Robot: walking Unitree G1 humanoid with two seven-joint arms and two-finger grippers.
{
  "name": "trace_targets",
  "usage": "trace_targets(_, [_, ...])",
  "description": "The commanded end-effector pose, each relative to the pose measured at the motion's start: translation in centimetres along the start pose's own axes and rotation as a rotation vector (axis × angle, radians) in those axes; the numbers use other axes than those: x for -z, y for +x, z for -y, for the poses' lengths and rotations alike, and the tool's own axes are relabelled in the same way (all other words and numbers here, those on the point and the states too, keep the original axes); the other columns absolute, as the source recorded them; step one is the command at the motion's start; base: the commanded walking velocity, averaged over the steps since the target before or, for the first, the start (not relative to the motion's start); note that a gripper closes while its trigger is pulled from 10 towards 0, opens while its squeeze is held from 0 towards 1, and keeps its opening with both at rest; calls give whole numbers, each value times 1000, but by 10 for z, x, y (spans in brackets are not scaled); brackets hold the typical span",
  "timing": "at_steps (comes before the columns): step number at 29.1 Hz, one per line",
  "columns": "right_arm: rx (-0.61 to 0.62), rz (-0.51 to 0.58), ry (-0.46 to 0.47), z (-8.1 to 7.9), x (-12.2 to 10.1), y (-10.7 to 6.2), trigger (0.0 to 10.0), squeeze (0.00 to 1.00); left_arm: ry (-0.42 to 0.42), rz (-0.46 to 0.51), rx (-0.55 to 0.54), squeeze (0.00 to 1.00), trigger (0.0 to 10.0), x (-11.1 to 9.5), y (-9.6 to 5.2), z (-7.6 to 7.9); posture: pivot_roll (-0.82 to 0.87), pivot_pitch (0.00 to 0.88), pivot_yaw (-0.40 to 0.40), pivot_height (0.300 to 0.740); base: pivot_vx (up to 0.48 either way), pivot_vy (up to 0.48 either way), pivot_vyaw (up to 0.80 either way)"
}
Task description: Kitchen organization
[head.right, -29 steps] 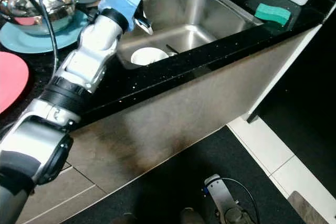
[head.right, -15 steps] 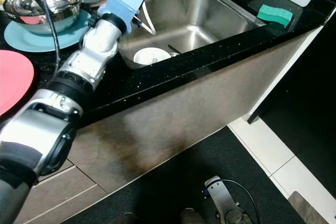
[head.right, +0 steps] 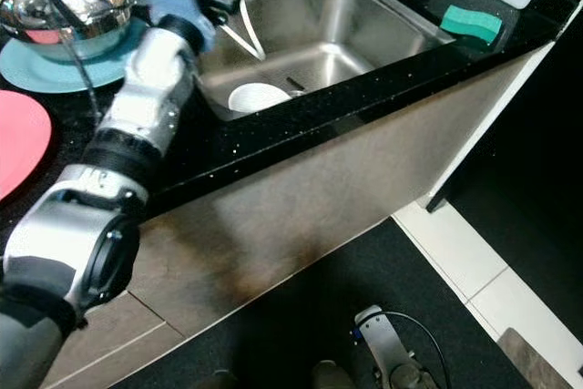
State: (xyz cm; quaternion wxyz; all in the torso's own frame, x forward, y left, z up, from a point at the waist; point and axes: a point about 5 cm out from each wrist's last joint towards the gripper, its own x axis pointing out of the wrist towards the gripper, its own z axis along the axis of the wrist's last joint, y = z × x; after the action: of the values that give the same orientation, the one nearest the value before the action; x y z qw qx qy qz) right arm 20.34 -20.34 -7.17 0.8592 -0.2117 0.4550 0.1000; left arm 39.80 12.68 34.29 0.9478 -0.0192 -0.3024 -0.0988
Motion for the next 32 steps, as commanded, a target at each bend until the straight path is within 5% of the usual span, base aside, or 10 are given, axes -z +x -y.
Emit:
trace_targets(1, [-38, -2, 24, -5, 6, -1, 10000, 0, -67, 1, -89, 0, 10000, 0, -17, -19, -49, 194, -39, 740, 0, 0, 0])
trace_targets(4, [-45, 2, -7, -4, 4, -1, 10000, 0, -79, 12, -130, 0, 10000, -4, -38, -31, -32, 194, -46, 740, 0, 0, 738])
trace_targets(7, [-46, 2, -9, -4, 4, -1, 10000, 0, -80, 12, -133, 0, 10000, -4, -41, -32, -32, 194, -46, 740, 0, 0, 738])
trace_targets(12, [-53, 3, -18, -2, 4, -1, 10000, 0, -98, -37, -230, 0, 10000, -5, -80, -51, 1, 195, -60, 740, 0, 0, 738])
trace_targets(25, [-70, 12, -24, -1, 2, -1, 10000, 0, -85, -89, -359, 0, 10000, -19, -106, -63, 11, 192, -74, 740, 0, 0, 738])
trace_targets(32, [-84, 7, -30, -1, 2, -1, 10000, 0, -249, -144, -504, 0, 10000, -14, -120, -77, 14, 192, -80, 740, 0, 0, 738])
